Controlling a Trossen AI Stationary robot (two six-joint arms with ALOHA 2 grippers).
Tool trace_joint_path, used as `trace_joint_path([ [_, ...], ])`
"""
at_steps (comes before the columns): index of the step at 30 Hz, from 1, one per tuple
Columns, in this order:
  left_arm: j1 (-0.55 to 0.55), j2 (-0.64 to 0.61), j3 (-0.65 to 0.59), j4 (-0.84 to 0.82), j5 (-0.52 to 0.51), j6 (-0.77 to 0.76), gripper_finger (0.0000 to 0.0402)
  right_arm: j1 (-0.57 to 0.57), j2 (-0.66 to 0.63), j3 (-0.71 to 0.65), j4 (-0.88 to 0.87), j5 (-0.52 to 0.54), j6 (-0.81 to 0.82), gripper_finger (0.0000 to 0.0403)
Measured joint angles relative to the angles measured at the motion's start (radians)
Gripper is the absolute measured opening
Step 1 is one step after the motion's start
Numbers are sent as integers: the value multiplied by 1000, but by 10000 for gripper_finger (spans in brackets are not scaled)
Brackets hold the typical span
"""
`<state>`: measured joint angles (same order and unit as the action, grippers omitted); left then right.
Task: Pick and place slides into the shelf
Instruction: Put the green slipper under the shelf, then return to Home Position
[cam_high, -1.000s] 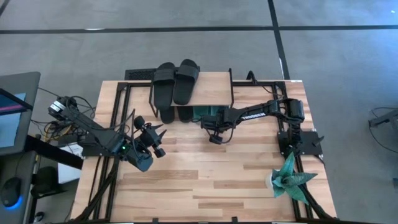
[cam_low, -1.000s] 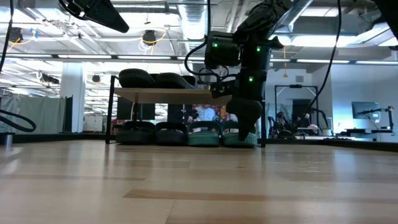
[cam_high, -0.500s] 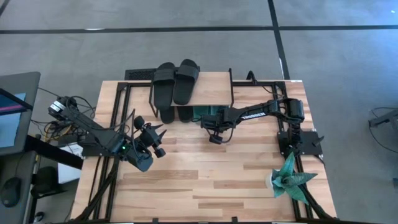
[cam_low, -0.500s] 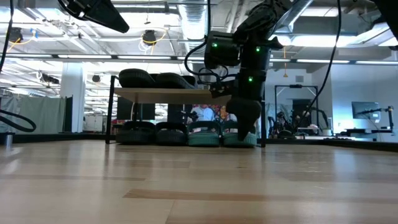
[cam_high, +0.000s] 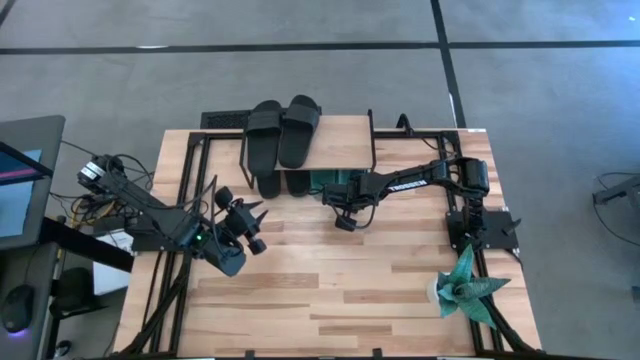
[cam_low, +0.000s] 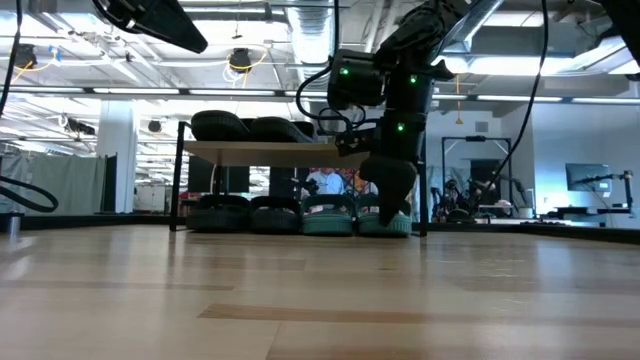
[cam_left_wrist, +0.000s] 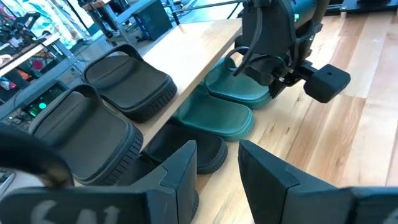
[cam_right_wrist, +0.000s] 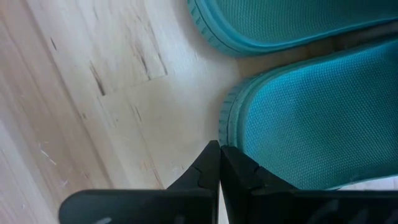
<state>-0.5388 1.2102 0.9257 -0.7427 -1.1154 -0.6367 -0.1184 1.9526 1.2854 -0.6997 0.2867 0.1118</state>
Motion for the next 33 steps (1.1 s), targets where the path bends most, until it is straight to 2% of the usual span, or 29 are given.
trace_joint_path([
  [12, -13, 0, 0, 0, 12, -27, 109, -1, 0, 0, 6, 1, 10, 0],
  [20, -13, 0, 0, 0, 21, -35, 109, 21, 0, 0, 79, 2, -22, 0],
  [33, -13, 0, 0, 0, 38, -41, 109, 44, -1, 1, 48, 24, -8, 0],
])
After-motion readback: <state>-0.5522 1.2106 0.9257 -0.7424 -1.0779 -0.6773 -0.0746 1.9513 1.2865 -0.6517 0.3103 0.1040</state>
